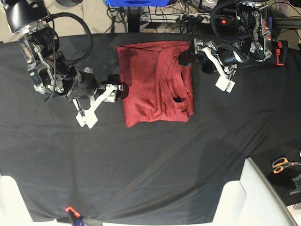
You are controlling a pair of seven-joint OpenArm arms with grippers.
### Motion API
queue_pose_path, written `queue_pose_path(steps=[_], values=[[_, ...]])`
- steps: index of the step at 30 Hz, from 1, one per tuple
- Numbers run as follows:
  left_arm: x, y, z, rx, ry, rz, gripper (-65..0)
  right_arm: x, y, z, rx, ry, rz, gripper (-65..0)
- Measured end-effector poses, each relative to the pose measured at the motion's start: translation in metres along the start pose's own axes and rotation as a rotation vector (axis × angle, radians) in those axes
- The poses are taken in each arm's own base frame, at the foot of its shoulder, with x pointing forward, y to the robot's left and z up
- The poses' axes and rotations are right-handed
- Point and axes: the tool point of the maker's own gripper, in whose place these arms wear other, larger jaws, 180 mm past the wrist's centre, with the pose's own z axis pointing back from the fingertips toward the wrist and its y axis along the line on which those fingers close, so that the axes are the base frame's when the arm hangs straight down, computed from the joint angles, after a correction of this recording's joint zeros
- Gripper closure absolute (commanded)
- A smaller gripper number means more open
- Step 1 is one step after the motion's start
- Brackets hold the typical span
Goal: Fold the T-shirt properly
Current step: 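Move the left gripper onto the folded shirt and grasp its edge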
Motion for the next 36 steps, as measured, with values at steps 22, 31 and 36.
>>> queue_pose_path(steps=[22, 31, 36], values=[[0.017, -0.030, -0.044, -0.141, -0.123, 0.168, -63.2, -0.008, -0.002, -0.001, -0.002, 0.013, -0.009, -36.3], [0.019, -0.039, -0.054, -0.168, -0.136, 0.201, -52.2, -0.013, -0.007, 0.001, -0.014, 0.022, -0.010, -36.3], [0.009, -0.033, -0.062, -0.154, -0.089, 0.239, -20.7, -0.019, -0.013, 0.002, -0.026, 0.033, -0.016, -36.3]])
